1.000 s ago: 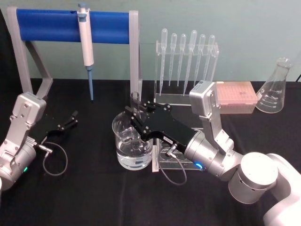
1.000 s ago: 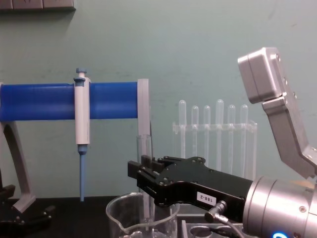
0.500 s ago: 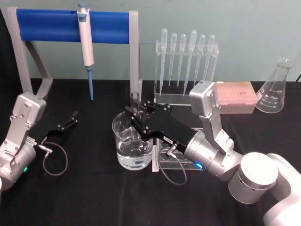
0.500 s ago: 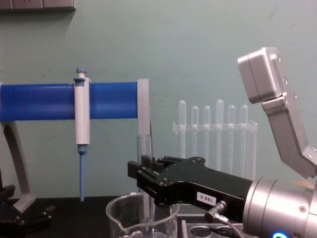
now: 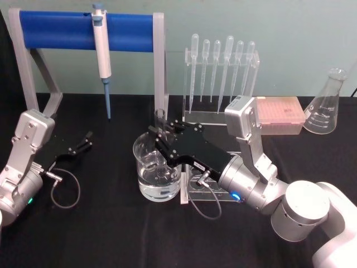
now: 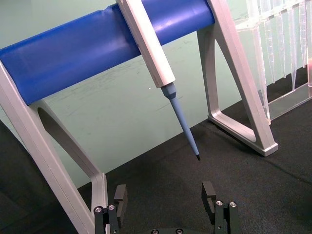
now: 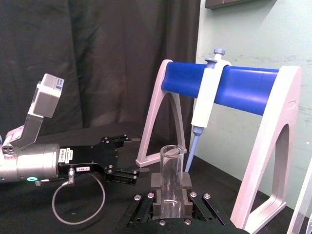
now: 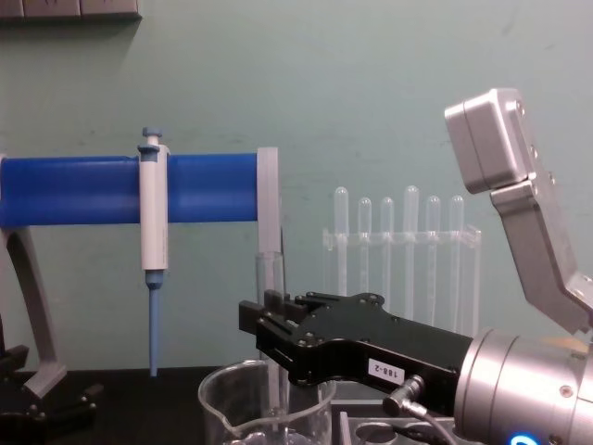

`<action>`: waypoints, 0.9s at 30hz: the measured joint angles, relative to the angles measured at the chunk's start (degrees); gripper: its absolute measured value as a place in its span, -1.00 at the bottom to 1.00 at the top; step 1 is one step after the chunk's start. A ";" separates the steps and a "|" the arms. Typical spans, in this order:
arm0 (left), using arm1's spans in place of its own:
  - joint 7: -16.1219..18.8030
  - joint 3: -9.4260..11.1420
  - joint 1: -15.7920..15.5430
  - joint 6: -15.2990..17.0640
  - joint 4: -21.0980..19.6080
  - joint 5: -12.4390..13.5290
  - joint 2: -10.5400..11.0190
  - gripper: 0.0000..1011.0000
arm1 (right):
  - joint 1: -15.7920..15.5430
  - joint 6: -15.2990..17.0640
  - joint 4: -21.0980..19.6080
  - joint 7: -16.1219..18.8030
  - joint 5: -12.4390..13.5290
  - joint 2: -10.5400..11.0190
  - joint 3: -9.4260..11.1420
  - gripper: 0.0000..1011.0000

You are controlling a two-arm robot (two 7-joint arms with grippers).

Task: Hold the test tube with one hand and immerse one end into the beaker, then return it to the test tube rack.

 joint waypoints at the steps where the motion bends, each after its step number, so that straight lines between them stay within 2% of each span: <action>1: 0.00 0.00 0.00 0.00 0.00 0.00 0.00 0.98 | 0.00 0.00 0.00 0.00 0.00 0.00 0.00 -0.55; 27: 0.00 0.00 0.00 0.00 0.00 0.00 0.00 0.98 | 0.00 0.00 0.00 0.00 0.00 0.00 0.00 -0.55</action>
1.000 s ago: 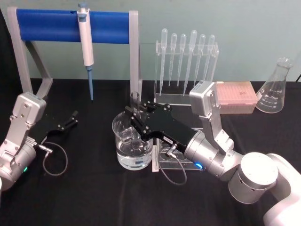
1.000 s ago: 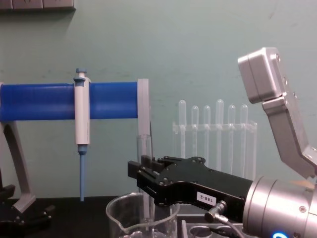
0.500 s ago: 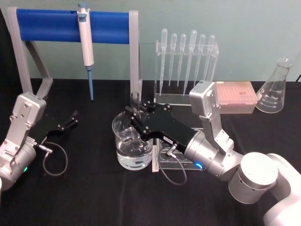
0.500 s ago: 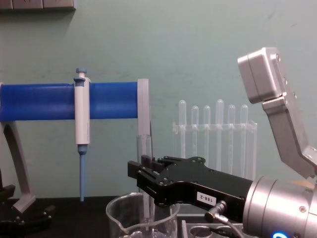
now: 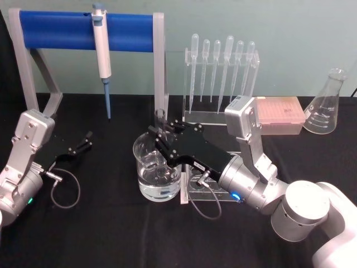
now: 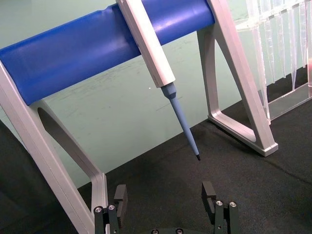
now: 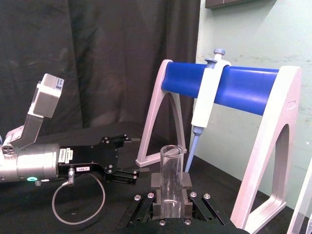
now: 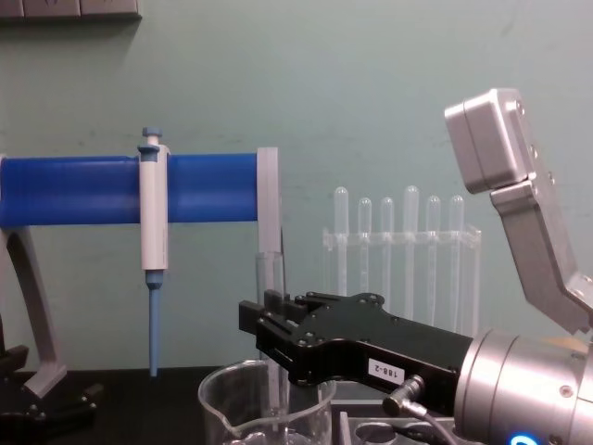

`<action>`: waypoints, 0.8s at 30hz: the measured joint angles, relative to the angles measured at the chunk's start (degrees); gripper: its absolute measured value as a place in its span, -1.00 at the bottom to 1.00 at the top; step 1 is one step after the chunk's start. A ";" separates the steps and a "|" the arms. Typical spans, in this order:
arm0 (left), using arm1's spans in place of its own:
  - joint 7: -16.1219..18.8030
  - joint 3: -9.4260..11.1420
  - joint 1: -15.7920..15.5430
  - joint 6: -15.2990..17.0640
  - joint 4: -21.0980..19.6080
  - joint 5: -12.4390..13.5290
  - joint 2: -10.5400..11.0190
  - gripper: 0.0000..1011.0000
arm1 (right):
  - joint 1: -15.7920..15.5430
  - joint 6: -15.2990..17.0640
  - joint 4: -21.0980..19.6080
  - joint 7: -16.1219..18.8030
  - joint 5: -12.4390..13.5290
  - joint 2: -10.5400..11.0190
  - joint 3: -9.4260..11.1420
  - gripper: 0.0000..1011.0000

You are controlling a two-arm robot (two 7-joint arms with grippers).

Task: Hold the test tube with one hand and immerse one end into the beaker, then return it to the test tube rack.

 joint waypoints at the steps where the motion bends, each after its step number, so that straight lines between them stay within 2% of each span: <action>1: 0.00 0.00 0.00 0.00 0.00 0.00 0.00 0.98 | 0.00 0.00 0.00 0.00 0.00 0.00 0.00 -0.55; 24: 0.00 0.00 0.00 0.00 0.00 0.00 0.00 0.98 | 0.00 0.00 0.00 0.00 0.00 0.00 0.00 -0.55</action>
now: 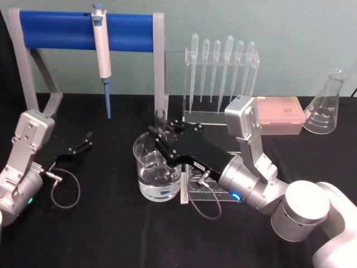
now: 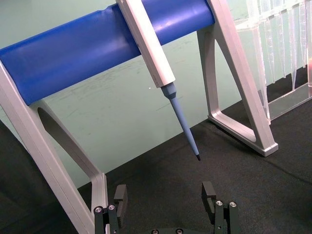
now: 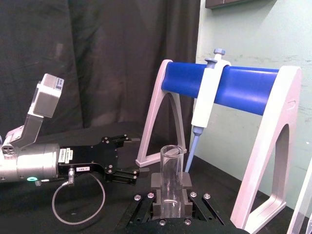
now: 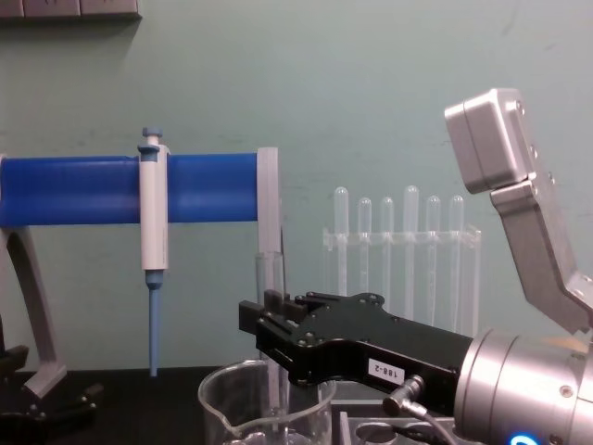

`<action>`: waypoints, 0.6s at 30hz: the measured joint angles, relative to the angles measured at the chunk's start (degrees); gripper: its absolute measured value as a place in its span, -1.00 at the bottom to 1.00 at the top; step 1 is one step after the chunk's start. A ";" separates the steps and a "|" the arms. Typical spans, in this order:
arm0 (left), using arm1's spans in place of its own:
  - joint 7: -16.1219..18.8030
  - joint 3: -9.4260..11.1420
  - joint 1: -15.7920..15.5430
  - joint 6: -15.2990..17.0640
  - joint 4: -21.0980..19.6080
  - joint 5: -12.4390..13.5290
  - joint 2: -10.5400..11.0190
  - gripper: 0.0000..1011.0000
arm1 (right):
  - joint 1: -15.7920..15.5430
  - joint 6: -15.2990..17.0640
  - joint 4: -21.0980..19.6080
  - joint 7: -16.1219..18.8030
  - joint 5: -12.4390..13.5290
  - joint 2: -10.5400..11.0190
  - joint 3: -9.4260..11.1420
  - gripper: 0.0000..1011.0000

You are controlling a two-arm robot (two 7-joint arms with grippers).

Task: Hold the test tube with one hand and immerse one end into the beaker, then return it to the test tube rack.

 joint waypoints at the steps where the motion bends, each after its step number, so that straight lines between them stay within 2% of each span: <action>1: 0.00 0.00 0.00 0.00 0.00 0.00 0.00 0.98 | 0.00 0.00 0.00 0.00 0.00 0.00 0.00 -0.55; 18: 0.00 0.00 0.00 0.00 0.00 0.00 0.00 0.98 | 0.00 0.00 0.00 0.00 0.00 0.00 0.00 -0.55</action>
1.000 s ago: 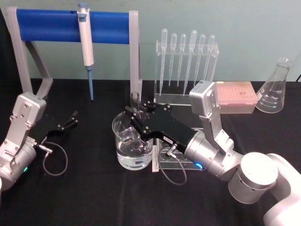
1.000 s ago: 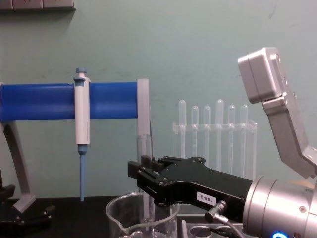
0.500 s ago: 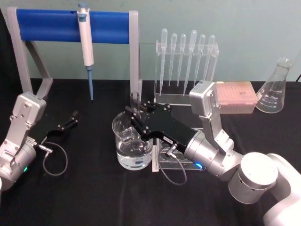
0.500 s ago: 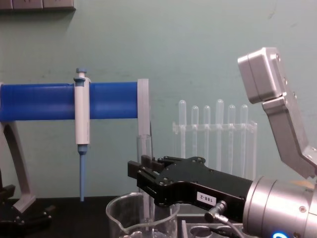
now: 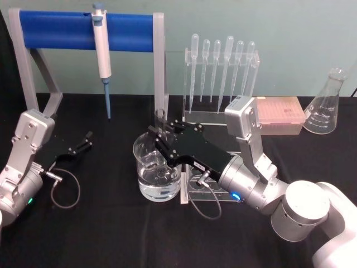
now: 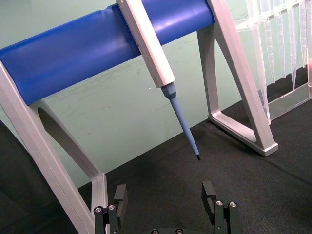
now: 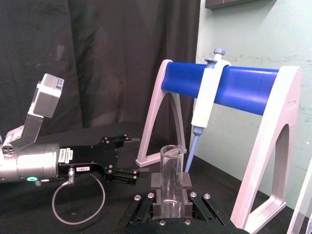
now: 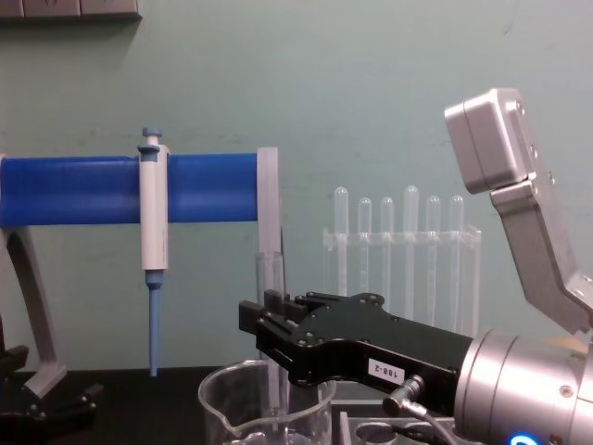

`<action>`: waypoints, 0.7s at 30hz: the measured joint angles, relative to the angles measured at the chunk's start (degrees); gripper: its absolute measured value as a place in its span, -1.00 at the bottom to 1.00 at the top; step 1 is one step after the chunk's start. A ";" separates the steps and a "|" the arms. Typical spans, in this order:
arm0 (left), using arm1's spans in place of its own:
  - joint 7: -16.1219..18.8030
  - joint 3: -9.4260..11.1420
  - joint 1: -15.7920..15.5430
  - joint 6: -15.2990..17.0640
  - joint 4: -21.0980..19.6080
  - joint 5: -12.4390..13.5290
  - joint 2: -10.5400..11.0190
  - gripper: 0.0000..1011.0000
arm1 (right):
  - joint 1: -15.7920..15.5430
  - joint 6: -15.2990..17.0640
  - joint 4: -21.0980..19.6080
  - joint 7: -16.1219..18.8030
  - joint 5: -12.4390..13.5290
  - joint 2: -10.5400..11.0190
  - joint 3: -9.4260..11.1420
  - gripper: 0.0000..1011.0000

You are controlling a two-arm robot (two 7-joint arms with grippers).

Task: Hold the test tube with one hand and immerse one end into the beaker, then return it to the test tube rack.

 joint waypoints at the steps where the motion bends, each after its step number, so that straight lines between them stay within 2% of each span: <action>1: 0.00 0.00 0.00 0.00 0.00 0.00 0.00 0.98 | 0.00 0.00 0.00 0.00 0.00 0.00 0.00 -0.55; 21: 0.00 0.00 0.00 0.00 0.00 0.00 0.00 0.98 | 0.00 0.00 0.00 0.00 0.00 0.00 0.00 -0.55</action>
